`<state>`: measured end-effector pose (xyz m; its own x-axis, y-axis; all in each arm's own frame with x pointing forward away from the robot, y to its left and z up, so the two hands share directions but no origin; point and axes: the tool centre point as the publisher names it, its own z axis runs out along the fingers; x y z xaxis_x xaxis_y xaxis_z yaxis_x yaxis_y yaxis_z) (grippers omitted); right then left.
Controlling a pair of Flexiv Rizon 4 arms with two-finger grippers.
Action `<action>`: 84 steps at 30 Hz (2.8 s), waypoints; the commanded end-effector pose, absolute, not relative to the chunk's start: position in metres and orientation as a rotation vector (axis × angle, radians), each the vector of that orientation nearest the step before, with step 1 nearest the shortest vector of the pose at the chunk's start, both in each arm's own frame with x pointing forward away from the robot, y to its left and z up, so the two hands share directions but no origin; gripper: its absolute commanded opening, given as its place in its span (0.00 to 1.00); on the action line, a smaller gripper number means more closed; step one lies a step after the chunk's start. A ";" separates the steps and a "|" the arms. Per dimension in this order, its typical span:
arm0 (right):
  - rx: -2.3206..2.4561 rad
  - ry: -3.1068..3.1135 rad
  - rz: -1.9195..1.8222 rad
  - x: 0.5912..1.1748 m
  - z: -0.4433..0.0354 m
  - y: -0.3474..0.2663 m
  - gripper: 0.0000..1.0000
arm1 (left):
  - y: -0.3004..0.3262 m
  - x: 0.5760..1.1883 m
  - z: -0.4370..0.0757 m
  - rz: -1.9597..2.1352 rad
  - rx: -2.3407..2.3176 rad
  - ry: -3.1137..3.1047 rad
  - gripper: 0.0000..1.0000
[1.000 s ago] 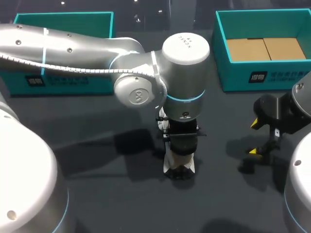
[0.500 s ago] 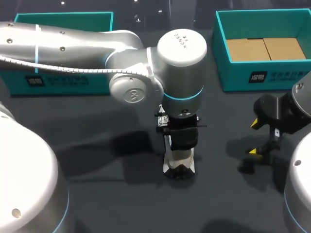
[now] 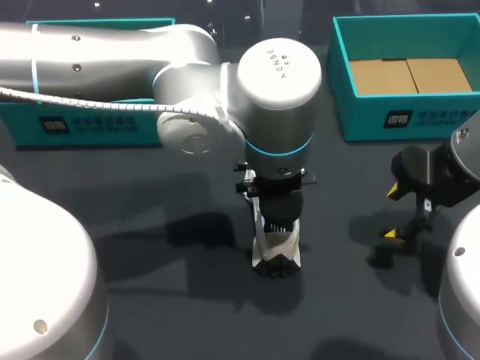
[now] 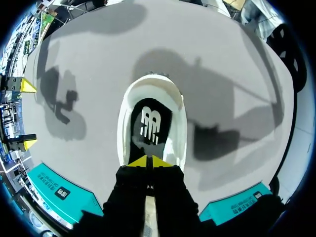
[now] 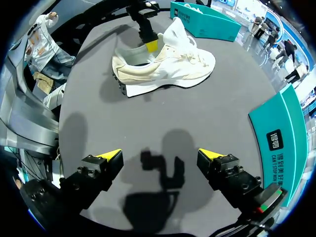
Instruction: Take the shoe out of the shoebox, open the shoe tongue, remove and reinsert the insole, then place the shoe into the shoebox
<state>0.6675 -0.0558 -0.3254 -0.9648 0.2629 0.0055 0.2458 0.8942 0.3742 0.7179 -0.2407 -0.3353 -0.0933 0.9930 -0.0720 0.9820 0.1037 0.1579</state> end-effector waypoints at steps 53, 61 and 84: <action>0.406 3.010 0.584 0.665 -0.325 -0.056 1.00 | -0.233 0.761 -0.329 -0.015 2.040 2.207 0.89; 0.406 3.010 0.584 0.665 -0.325 -0.056 1.00 | -0.229 0.774 -0.308 -0.008 2.007 2.205 0.66; 0.406 3.010 0.584 0.665 -0.325 -0.056 1.00 | -0.234 0.757 -0.292 -0.102 2.038 2.144 0.11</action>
